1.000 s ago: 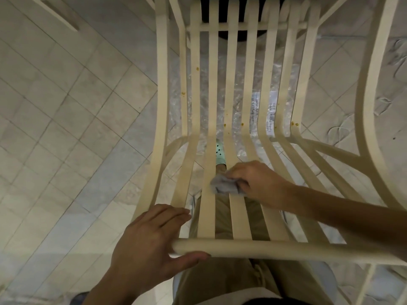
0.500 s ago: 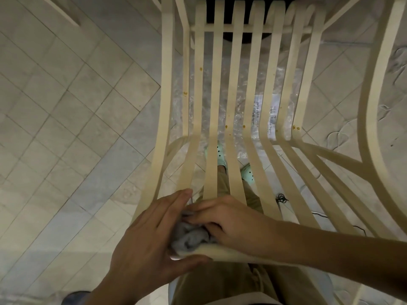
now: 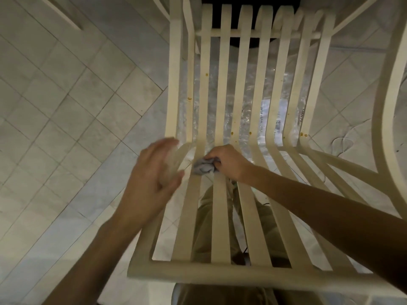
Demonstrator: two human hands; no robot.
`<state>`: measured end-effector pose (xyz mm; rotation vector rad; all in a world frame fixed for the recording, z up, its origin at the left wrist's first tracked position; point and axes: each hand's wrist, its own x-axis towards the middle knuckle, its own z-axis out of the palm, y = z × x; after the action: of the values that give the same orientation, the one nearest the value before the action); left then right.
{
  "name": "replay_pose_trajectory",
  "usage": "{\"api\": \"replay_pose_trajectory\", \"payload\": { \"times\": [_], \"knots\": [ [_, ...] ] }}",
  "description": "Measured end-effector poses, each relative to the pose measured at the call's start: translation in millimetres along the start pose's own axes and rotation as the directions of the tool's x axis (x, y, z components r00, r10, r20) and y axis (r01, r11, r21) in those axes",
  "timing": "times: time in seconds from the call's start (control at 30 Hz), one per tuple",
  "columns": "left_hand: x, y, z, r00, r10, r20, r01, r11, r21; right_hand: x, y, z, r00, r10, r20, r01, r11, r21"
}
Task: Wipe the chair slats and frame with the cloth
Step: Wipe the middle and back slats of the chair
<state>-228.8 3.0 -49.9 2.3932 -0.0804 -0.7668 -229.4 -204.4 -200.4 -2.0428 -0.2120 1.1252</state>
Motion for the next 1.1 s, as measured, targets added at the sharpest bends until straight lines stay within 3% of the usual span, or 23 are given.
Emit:
{"api": "replay_pose_trajectory", "payload": {
  "times": [0.1, 0.13, 0.23, 0.3, 0.37, 0.47, 0.57, 0.63, 0.77, 0.93, 1.1],
  "knots": [
    [38.2, -17.2, 8.2, 0.985, -0.170, 0.014, 0.170, 0.985, -0.020, 5.3, 14.3, -3.4, 0.999, 0.013, -0.047, -0.016, 0.998, -0.058],
    [46.2, -16.3, 12.9, 0.986, -0.163, 0.024, 0.163, 0.987, 0.004, 5.3, 19.8, -3.5, 0.998, 0.017, -0.064, -0.023, 0.995, -0.096],
    [57.9, -2.3, 25.5, 0.991, 0.133, -0.011, -0.130, 0.979, 0.158, 5.6, 32.2, -5.1, 0.997, 0.036, -0.064, -0.047, 0.984, -0.173],
    [63.6, 9.8, 35.8, 0.977, 0.197, 0.086, -0.206, 0.973, 0.101, 7.2, 40.1, -10.5, 0.998, 0.053, -0.039, -0.060, 0.976, -0.209],
    [73.6, 16.6, 54.5, 0.949, 0.088, 0.301, -0.111, 0.992, 0.060, 10.0, 52.5, -20.5, 0.994, 0.077, -0.082, -0.093, 0.971, -0.220],
    [101.9, 19.6, 95.1, 0.812, -0.116, 0.572, -0.002, 0.980, 0.201, 19.6, 74.7, -42.9, 0.974, 0.121, -0.193, -0.170, 0.951, -0.258],
    [119.7, 24.4, 129.5, 0.705, -0.222, 0.673, -0.011, 0.946, 0.324, 42.5, 93.0, -58.9, 0.949, 0.103, -0.297, -0.192, 0.939, -0.286],
    [122.1, 29.6, 144.8, 0.670, -0.254, 0.698, -0.014, 0.935, 0.354, 60.7, 100.4, -63.6, 0.936, 0.087, -0.340, -0.192, 0.938, -0.290],
    [118.7, 29.8, 161.3, 0.626, -0.327, 0.708, 0.049, 0.922, 0.383, 81.7, 111.6, -52.4, 0.954, 0.132, -0.270, -0.219, 0.921, -0.322],
    [121.9, 15.2, 152.8, 0.575, -0.285, 0.767, -0.002, 0.937, 0.349, 73.9, 118.4, -19.5, 0.984, 0.109, -0.142, -0.155, 0.916, -0.371],
    [116.3, 15.1, 148.0, 0.523, -0.304, 0.796, 0.003, 0.935, 0.355, 77.5, 104.9, -46.0, 0.987, 0.148, 0.054, -0.108, 0.886, -0.452]
  ]
}}
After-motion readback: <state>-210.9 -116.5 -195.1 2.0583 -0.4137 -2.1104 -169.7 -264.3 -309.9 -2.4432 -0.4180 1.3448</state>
